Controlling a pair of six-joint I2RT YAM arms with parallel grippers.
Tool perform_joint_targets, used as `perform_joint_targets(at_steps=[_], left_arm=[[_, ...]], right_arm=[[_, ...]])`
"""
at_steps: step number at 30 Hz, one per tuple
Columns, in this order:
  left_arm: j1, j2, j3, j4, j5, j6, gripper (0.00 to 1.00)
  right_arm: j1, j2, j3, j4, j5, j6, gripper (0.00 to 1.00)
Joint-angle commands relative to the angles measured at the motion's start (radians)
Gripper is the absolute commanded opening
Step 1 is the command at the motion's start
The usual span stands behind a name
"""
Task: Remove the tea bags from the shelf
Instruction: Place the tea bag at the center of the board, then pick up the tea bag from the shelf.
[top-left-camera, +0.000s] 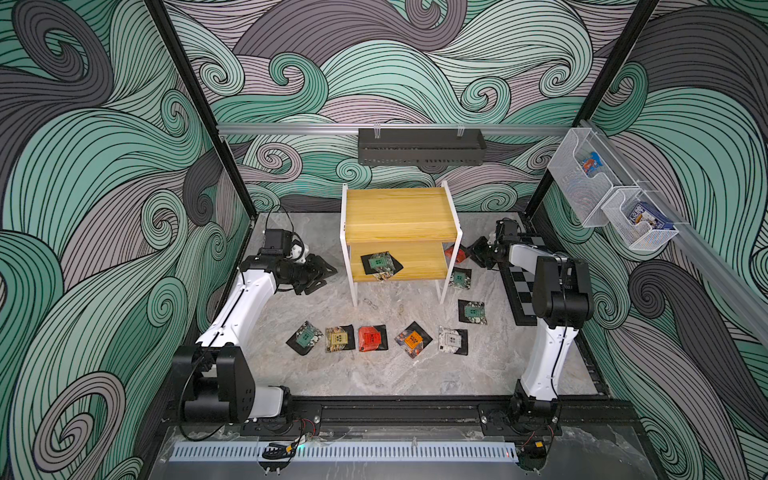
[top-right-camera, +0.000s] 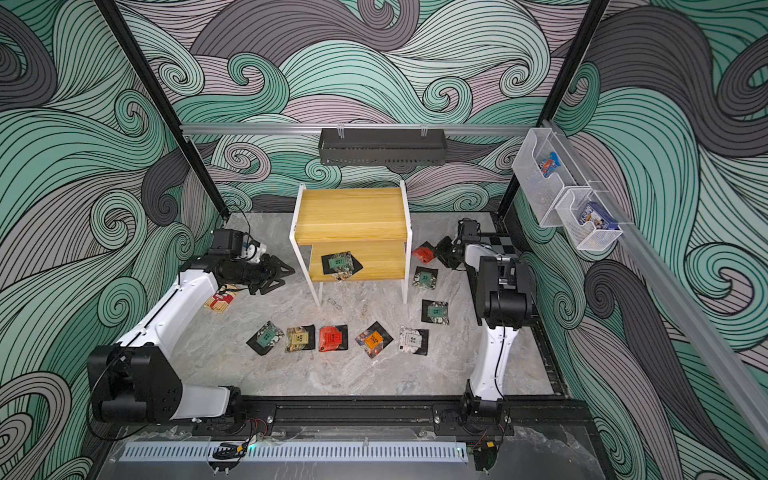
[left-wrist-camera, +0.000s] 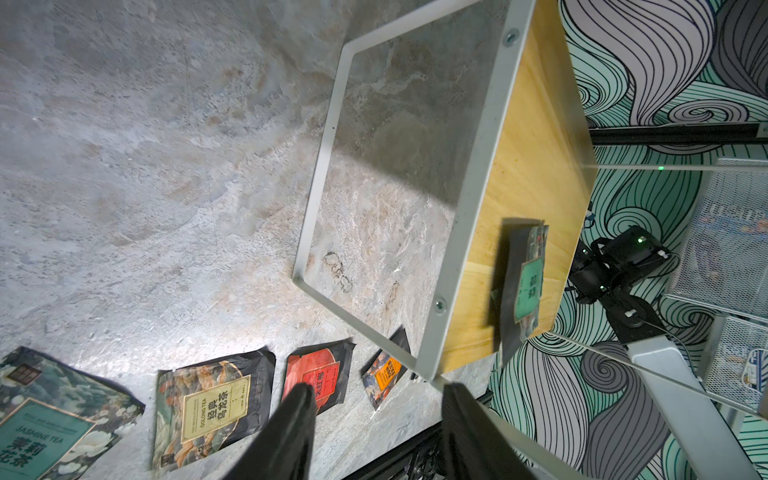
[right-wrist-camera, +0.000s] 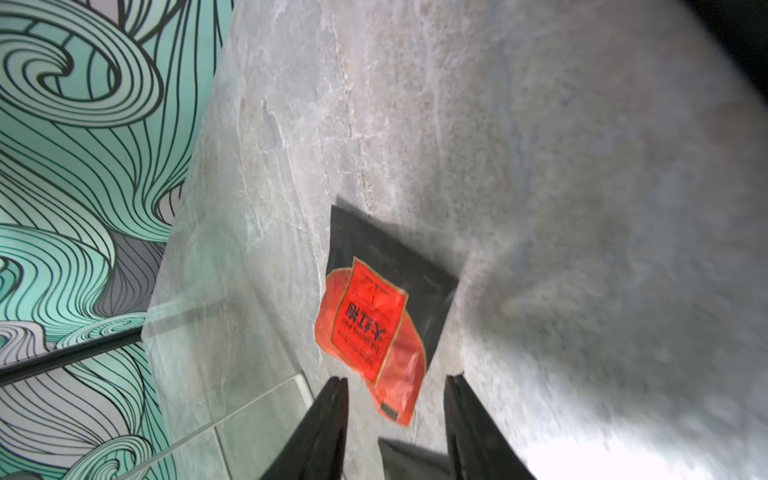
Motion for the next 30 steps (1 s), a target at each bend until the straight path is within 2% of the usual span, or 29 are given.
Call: perform_joint_targets(at_steps=[1, 19, 30], left_arm=[[-0.003, -0.001, 0.013, 0.011, -0.005, 0.021, 0.53], [0.01, -0.019, 0.044, 0.019, 0.022, 0.037, 0.55], [0.012, -0.023, 0.07, 0.036, 0.056, 0.034, 0.59]], right_arm=[[-0.005, -0.068, -0.02, -0.028, 0.018, -0.028, 0.45], [0.001, -0.432, -0.195, -0.124, -0.03, -0.146, 0.54], [0.011, -0.728, -0.319, -0.203, -0.059, -0.19, 0.6]])
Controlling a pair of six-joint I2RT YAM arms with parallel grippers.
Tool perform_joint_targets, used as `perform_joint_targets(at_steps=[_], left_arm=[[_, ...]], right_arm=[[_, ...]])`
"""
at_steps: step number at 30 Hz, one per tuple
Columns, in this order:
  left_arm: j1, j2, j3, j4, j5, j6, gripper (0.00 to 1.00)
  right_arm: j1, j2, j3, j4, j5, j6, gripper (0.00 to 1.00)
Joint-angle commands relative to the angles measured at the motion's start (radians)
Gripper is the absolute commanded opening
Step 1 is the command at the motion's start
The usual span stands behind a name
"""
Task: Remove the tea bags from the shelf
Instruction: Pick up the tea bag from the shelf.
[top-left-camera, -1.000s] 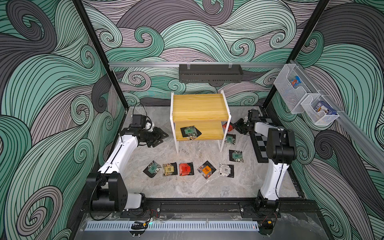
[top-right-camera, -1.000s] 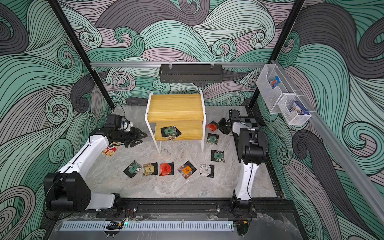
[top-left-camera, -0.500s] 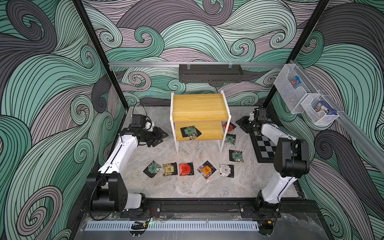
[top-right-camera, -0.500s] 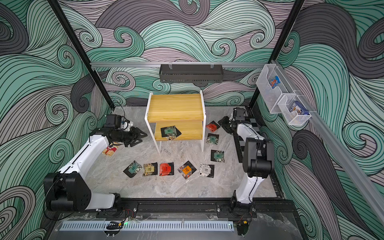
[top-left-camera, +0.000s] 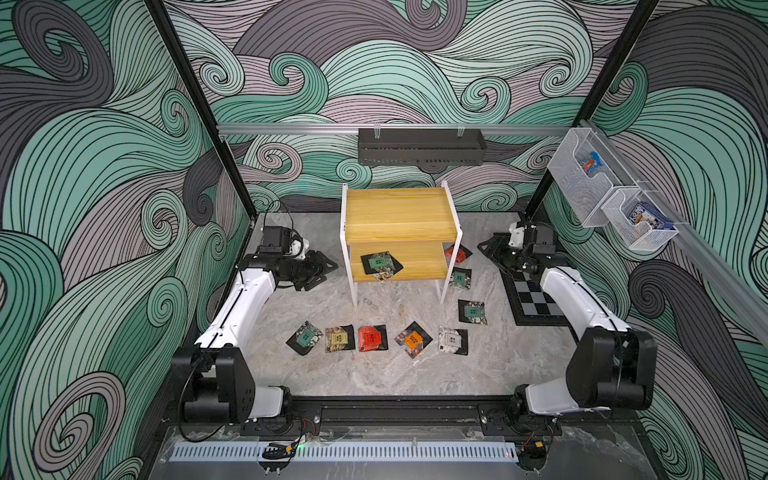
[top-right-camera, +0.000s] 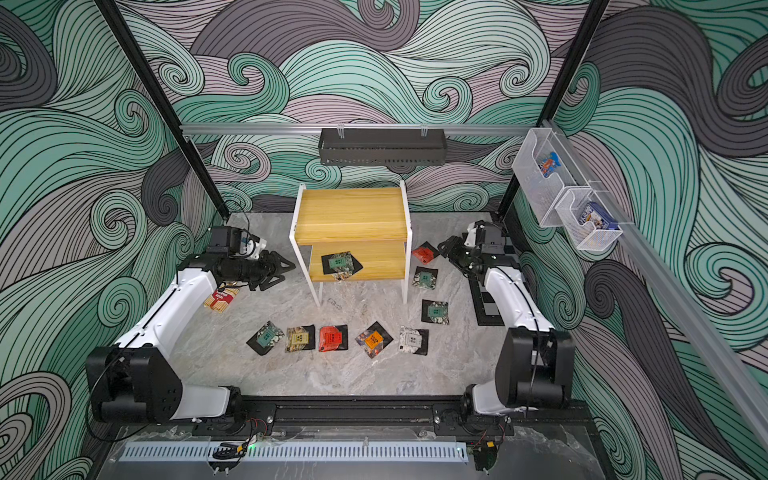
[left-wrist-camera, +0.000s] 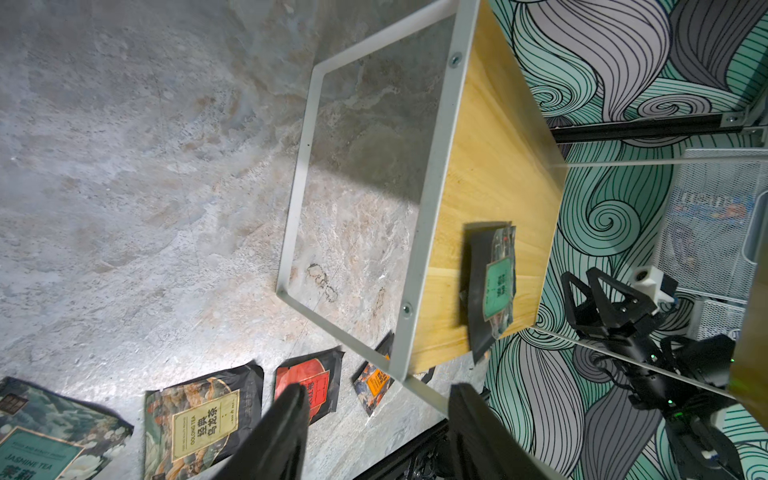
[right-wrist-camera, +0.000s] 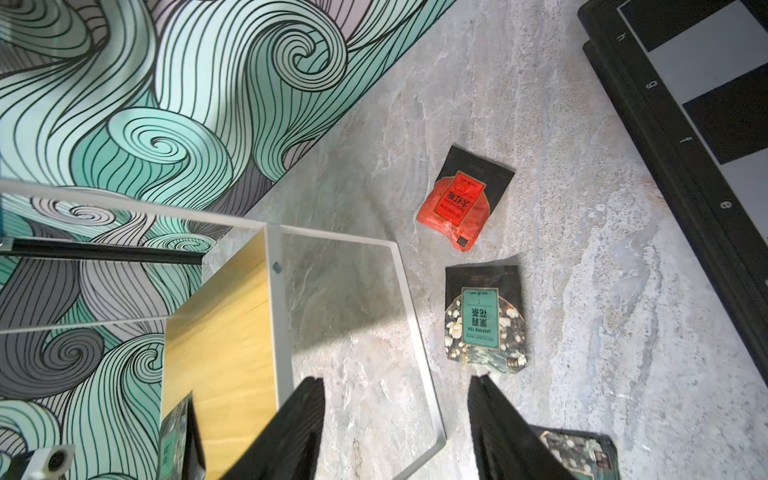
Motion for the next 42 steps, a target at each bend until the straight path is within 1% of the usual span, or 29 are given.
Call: perform_joint_targets(at_steps=[1, 4, 8, 11, 14, 17, 18, 21, 29, 37, 42], left_arm=[[0.005, -0.022, 0.037, 0.022, 0.036, 0.009, 0.6], [0.007, -0.011, 0.033, 0.048, 0.064, -0.008, 0.61], [0.007, 0.017, 0.041, 0.078, 0.095, -0.01, 0.67], [0.006, 0.042, 0.068, 0.073, 0.103, -0.001, 0.71], [0.007, 0.11, 0.096, 0.079, 0.141, 0.001, 0.76], [0.005, 0.182, 0.129, 0.074, 0.209, -0.004, 0.76], [0.002, 0.203, 0.14, 0.067, 0.216, -0.002, 0.77], [-0.011, 0.236, 0.163, 0.054, 0.204, 0.018, 0.77], [-0.039, 0.261, 0.187, 0.05, 0.216, 0.039, 0.76], [-0.084, 0.341, 0.231, 0.06, 0.226, 0.051, 0.76], [-0.112, 0.393, 0.277, 0.03, 0.229, 0.075, 0.76]], right_arm=[[0.014, -0.089, -0.033, -0.055, -0.034, -0.035, 0.6], [0.037, -0.179, -0.065, -0.081, -0.045, -0.064, 0.61], [0.065, -0.304, -0.124, -0.104, -0.055, -0.092, 0.66], [0.075, -0.381, -0.163, -0.131, -0.063, -0.116, 0.66], [0.083, -0.448, -0.211, -0.153, -0.066, -0.134, 0.67], [0.087, -0.5, -0.258, -0.155, -0.075, -0.133, 0.68], [0.087, -0.512, -0.268, -0.155, -0.077, -0.13, 0.68], [0.091, -0.531, -0.278, -0.155, -0.095, -0.138, 0.68], [0.121, -0.531, -0.238, -0.175, -0.133, -0.183, 0.68], [0.15, -0.537, -0.23, -0.182, -0.12, -0.207, 0.68], [0.152, -0.543, -0.244, -0.182, -0.1, -0.213, 0.69]])
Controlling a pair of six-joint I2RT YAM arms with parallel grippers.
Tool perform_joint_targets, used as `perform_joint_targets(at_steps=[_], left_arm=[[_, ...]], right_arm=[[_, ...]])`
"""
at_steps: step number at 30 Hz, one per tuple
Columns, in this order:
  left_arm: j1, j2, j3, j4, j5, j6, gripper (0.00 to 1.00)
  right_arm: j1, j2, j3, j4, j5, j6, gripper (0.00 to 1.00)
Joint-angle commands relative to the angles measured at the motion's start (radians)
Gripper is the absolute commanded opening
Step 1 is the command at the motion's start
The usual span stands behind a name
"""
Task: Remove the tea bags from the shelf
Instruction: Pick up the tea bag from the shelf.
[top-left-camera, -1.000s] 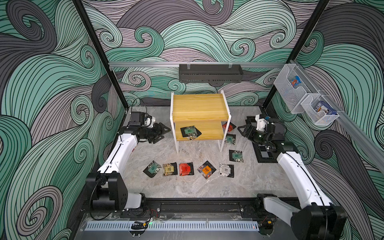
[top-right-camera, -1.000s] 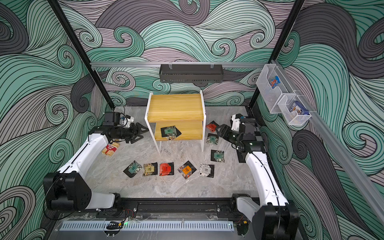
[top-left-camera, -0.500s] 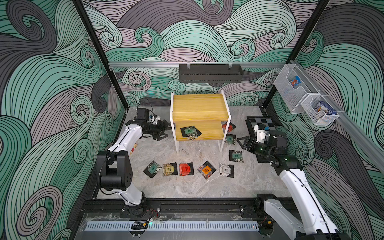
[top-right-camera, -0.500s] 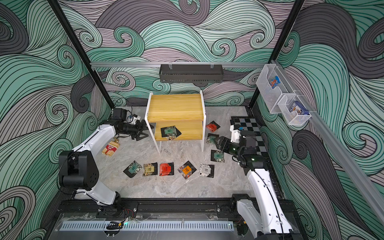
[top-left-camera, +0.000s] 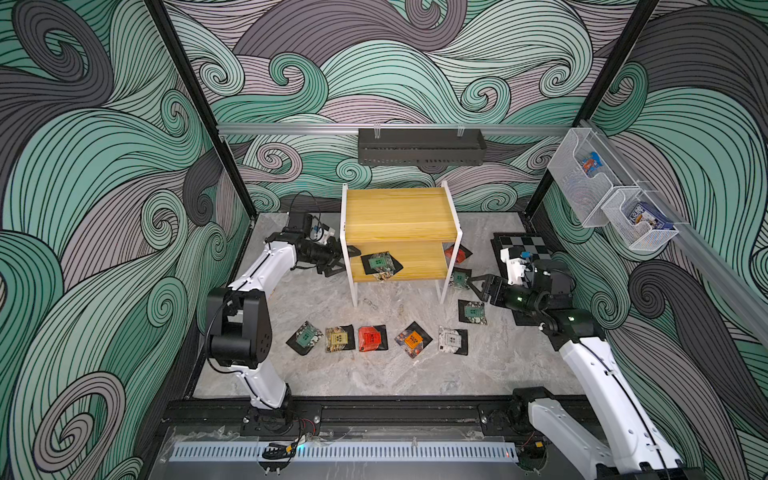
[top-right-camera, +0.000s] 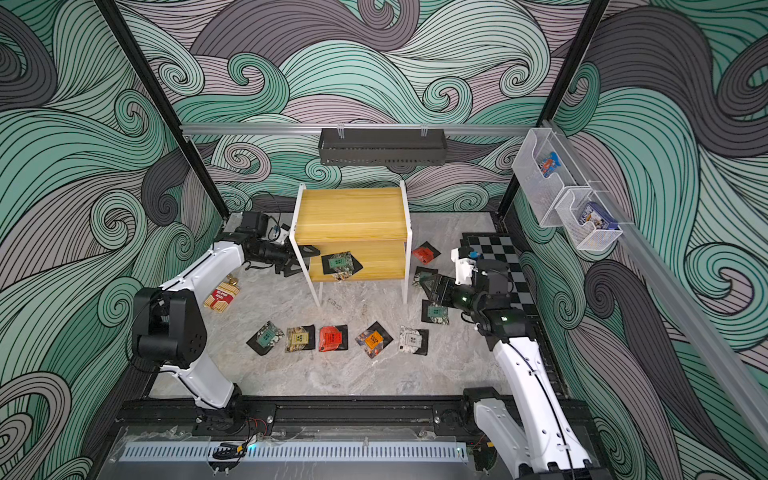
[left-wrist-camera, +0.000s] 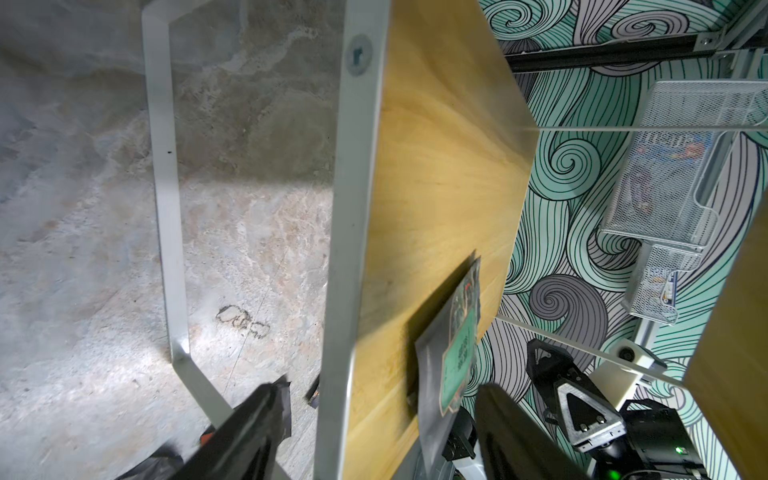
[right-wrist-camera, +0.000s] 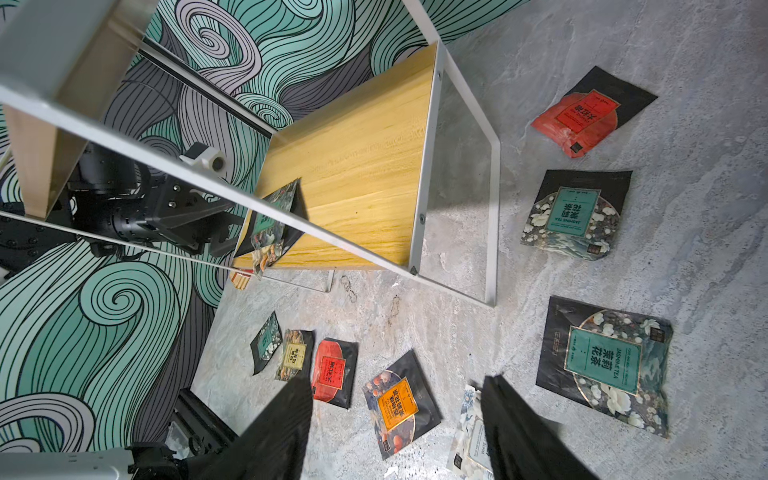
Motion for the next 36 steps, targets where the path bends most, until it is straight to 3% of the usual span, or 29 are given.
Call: perform_joint_targets(at_steps=[1, 9, 19, 36], left_arm=[[-0.02, 0.025, 0.051, -0.03, 0.022, 0.041, 0.76], [-0.047, 0.07, 0.076, -0.07, 0.015, 0.076, 0.76], [-0.049, 0.075, 0.059, -0.088, -0.038, 0.101, 0.65], [0.025, 0.045, 0.043, -0.083, -0.079, 0.095, 0.54]], right_arm=[[0.006, -0.017, 0.005, -0.008, 0.011, -0.021, 0.69], [0.006, -0.004, -0.02, -0.002, 0.026, -0.023, 0.69], [0.006, 0.003, -0.026, 0.005, 0.03, -0.024, 0.69], [0.005, -0.004, -0.032, 0.009, 0.04, -0.017, 0.69]])
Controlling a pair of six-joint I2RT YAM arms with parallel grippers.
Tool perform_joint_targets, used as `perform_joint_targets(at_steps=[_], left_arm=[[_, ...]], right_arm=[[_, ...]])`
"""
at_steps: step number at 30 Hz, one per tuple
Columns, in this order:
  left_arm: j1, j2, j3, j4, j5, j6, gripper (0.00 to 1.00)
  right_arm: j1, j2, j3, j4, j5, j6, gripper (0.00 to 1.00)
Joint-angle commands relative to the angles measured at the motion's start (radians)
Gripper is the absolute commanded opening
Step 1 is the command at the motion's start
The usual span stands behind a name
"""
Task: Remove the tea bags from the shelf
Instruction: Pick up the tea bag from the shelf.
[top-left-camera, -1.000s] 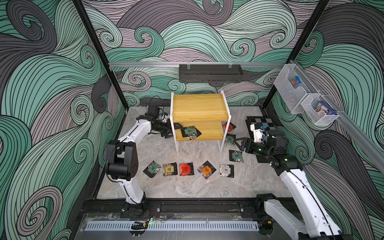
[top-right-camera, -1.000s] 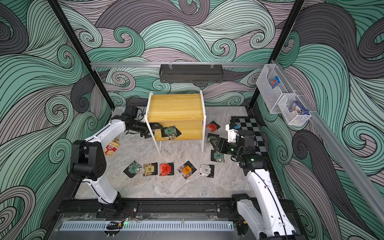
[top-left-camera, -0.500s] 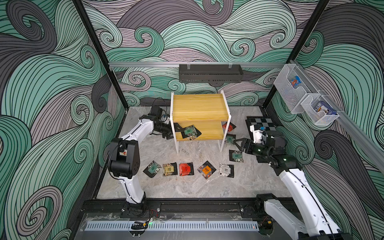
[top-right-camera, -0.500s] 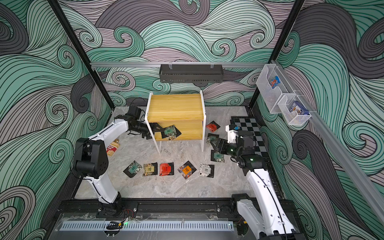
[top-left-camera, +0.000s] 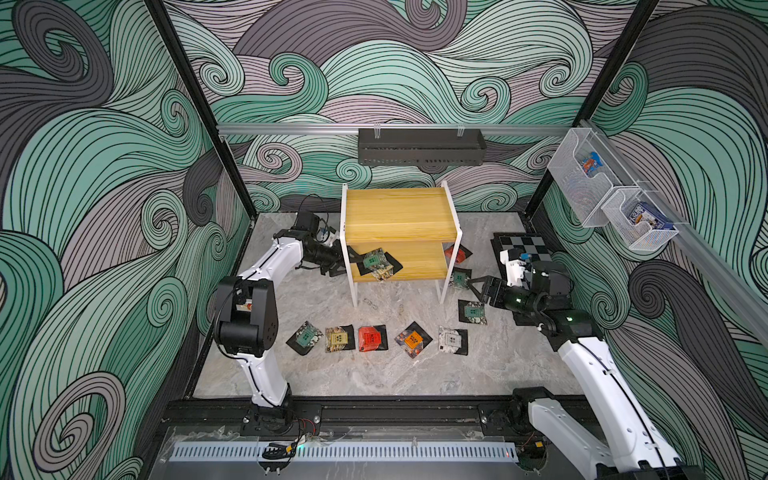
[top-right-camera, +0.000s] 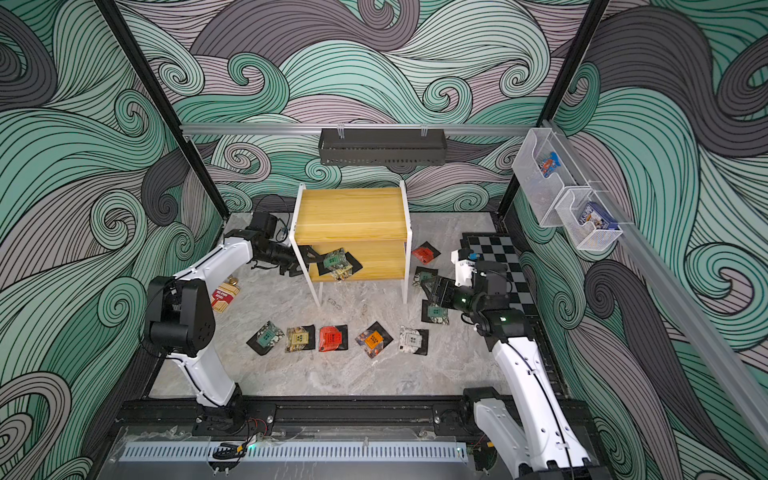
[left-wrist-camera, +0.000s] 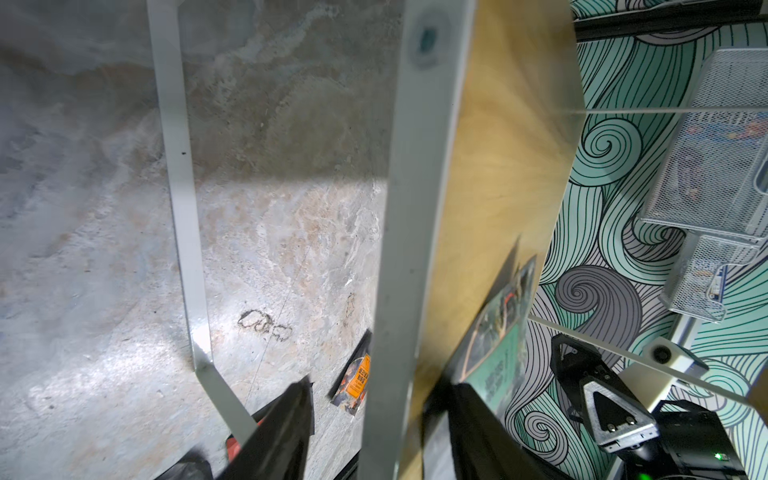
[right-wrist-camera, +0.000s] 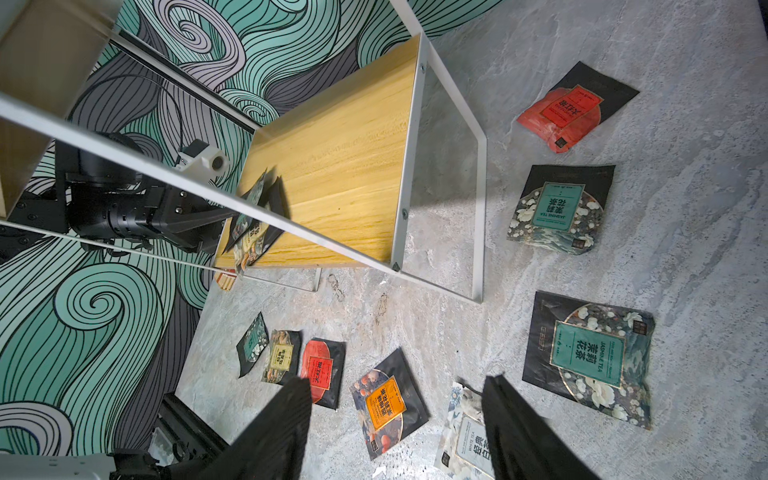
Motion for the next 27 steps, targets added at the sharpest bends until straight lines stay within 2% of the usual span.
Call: perform_joint_targets(at_steps=[1, 19, 23, 27], left_arm=[[0.018, -0.023, 0.002, -0.019, -0.047, 0.012, 0.53], [0.055, -0.082, -0.009, 0.0, -0.024, -0.004, 0.24], [0.061, -0.097, -0.016, 0.002, -0.018, -0.007, 0.14], [0.068, -0.119, -0.028, 0.012, -0.019, -0.017, 0.09]], right_arm=[[0.007, -0.003, -0.013, 0.01, 0.014, -0.005, 0.69], [0.005, -0.001, -0.012, 0.017, 0.019, 0.004, 0.73], [0.005, -0.002, -0.012, 0.018, 0.016, 0.007, 0.73], [0.006, -0.004, -0.012, 0.018, 0.016, 0.009, 0.74]])
